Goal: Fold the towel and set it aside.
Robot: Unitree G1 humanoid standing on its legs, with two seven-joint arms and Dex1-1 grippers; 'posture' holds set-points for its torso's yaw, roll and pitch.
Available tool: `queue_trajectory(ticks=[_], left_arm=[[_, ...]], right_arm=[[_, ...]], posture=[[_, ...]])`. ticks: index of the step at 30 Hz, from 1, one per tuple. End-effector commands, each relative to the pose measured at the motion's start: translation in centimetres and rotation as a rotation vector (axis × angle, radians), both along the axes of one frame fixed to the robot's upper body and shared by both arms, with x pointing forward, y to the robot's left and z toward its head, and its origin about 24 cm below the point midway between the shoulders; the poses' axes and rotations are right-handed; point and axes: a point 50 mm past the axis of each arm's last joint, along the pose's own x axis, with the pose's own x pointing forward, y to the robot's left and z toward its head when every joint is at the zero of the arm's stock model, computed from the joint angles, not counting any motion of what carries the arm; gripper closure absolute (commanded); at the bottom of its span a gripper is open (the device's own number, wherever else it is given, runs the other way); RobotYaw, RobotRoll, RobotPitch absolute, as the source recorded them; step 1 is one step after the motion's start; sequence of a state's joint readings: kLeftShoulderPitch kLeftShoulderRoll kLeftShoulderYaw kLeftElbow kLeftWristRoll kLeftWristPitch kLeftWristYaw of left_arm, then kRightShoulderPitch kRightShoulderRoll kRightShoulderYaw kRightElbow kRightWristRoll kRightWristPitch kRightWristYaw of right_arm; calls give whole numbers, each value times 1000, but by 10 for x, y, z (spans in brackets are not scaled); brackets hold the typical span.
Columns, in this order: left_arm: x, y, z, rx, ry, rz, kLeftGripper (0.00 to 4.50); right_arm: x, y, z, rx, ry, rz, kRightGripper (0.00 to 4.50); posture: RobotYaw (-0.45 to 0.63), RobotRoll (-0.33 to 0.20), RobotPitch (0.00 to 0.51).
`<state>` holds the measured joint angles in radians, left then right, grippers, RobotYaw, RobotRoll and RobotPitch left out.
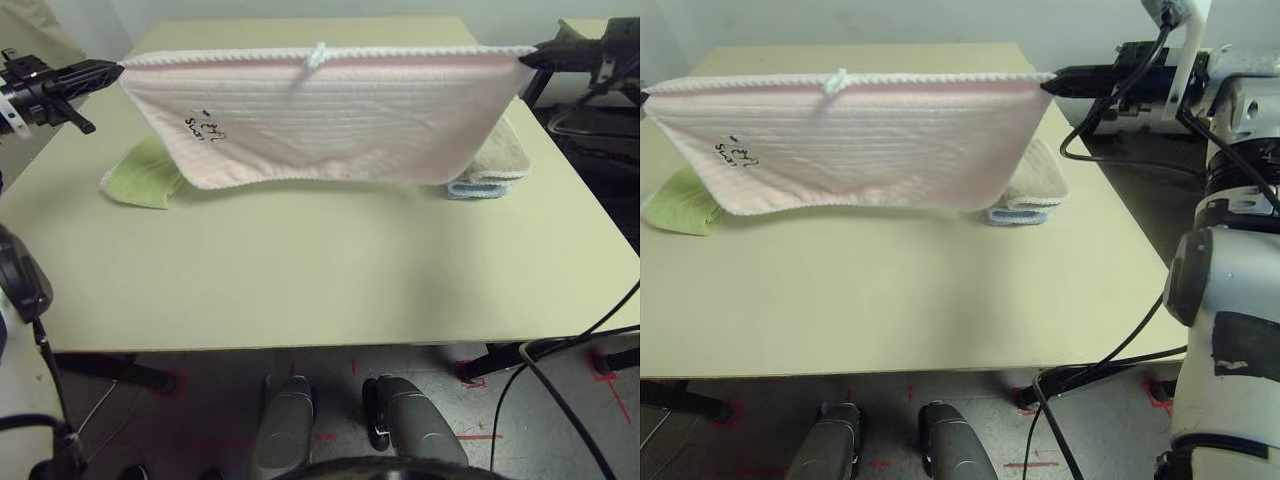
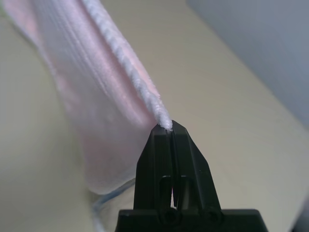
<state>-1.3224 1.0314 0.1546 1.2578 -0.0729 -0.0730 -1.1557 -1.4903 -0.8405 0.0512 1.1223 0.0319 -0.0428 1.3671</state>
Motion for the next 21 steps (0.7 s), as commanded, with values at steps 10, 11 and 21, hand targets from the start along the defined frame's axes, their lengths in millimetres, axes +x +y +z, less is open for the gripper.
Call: queue_trajectory(ticks=[10, 11, 21], left_arm=[[-24, 3, -18, -15, 376, -283, 4457], [-26, 1, -17, -48, 417, -309, 4457], [-24, -26, -3, -206, 509, -452, 4457]], right_arm=[[-49, -4, -21, 266, 700, 147, 4500], [-59, 2, -21, 297, 784, 178, 4500], [-41, 30, -9, 304, 718, 265, 4500]], posture=[[12, 0, 127], [12, 0, 127], [38, 0, 127]])
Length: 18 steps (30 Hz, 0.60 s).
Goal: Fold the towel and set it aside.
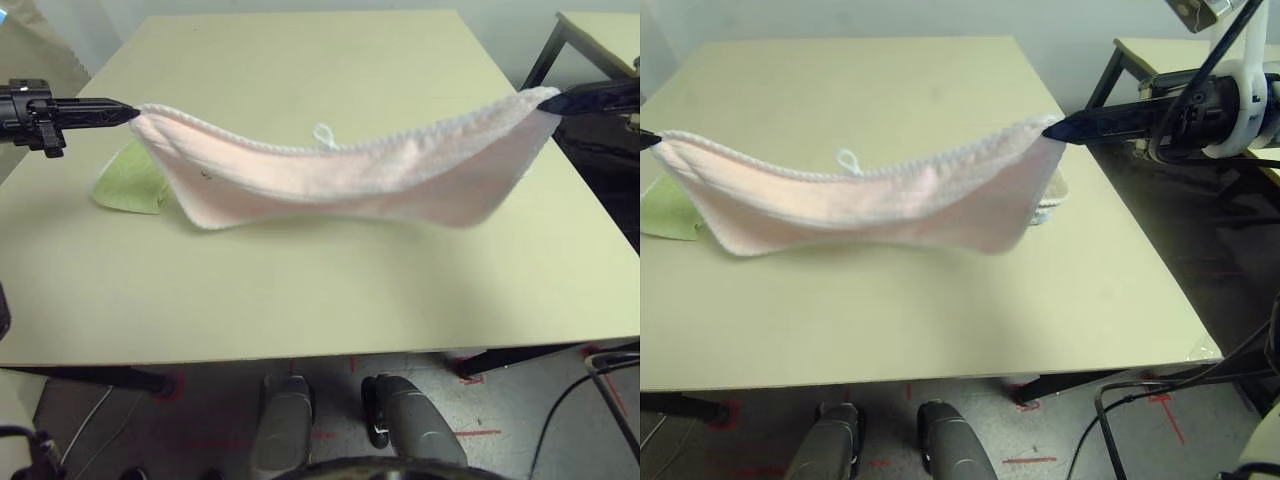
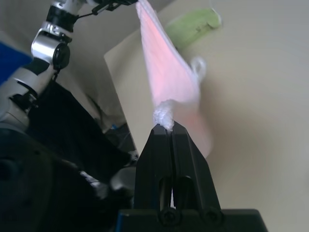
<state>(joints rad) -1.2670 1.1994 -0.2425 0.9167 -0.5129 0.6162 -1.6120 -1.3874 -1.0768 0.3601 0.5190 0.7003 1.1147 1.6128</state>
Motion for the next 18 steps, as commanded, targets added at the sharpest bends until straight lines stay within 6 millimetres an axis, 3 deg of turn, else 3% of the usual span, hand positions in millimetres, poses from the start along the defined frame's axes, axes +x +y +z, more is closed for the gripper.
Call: queue_trajectory(ticks=[1, 5, 8, 13, 18], left_arm=[[12, 2, -8, 32, -13, 41, 4457], [34, 1, -16, 76, -116, 209, 4457], [45, 1, -16, 127, -188, 322, 4457], [49, 11, -3, 214, -366, 524, 4457], [42, 19, 13, 221, -530, 593, 4457]], right_arm=[[28, -2, -2, -45, -161, -110, 4500], [62, 2, -13, -108, -350, -266, 4500], [77, -1, -18, -183, -492, -370, 4500], [81, -18, -10, -315, -730, -484, 4500], [73, -31, -5, -387, -865, -478, 4500]], posture=[[37, 0, 127], [33, 0, 132], [35, 0, 139], [37, 0, 143], [32, 0, 149]])
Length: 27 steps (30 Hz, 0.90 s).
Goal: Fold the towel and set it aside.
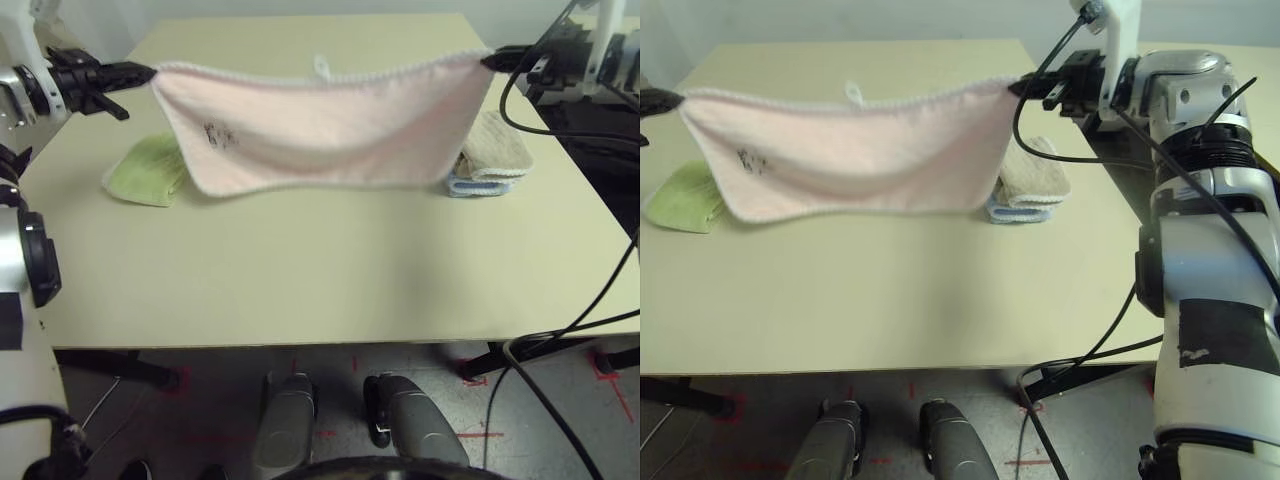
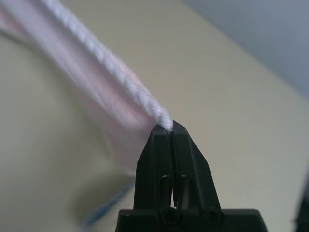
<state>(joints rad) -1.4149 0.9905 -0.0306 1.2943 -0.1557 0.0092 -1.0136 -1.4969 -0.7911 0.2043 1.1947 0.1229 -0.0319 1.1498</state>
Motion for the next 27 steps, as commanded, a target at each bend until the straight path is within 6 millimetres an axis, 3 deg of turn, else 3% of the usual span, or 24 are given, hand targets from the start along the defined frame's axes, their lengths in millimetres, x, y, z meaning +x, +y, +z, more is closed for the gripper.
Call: queue_trajectory(ticks=[1, 5, 9, 13, 15, 20, 27], left_arm=[[-9, 11, 9, 38, -90, 36, 4457], [-18, 14, -6, 133, -73, -79, 4457], [-28, 14, -46, 205, 14, -297, 4457], [-43, 9, -105, 238, 135, -515, 4457], [-55, 5, -130, 268, 197, -590, 4457], [-85, -6, -153, 209, 245, -683, 4457], [-115, 2, -154, 209, 283, -645, 4457]], right_arm=[[-8, -13, 4, -83, -78, -8, 4500], [-16, -17, -14, -147, -81, 109, 4500], [-32, -11, -75, -187, 22, 282, 4500], [-73, 5, -141, -210, 124, 413, 4500], [-95, 9, -164, -230, 159, 462, 4500], [-132, 1, -188, -242, 221, 530, 4500], [-138, -25, -187, -198, 303, 519, 4500]], posture=[[31, 0, 152], [16, 0, 158], [14, 0, 164], [23, 0, 173], [31, 0, 178], [37, 0, 182], [54, 0, 185]])
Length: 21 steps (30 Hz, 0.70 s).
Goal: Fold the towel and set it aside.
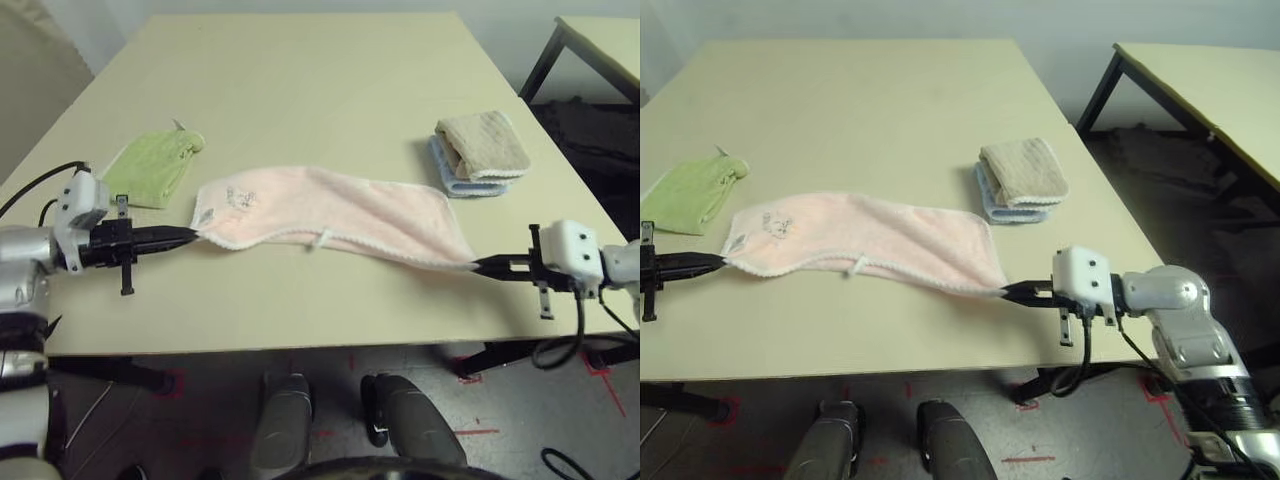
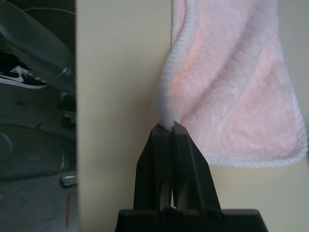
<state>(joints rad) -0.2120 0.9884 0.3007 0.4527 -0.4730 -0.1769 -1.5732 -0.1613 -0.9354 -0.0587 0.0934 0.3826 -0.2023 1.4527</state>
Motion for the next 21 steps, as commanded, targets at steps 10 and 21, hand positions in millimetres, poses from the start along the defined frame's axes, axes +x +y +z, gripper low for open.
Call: queue_trajectory(ticks=[10, 21], left_arm=[[-11, 30, 17, 36, -2, 109, 4457], [-17, 28, 5, 30, 23, 112, 4457]], right_arm=[[-4, -39, 2, -45, 58, -27, 4500], [-13, -46, 6, -20, 101, -53, 4500]], posture=[[56, 0, 180], [37, 0, 176]])
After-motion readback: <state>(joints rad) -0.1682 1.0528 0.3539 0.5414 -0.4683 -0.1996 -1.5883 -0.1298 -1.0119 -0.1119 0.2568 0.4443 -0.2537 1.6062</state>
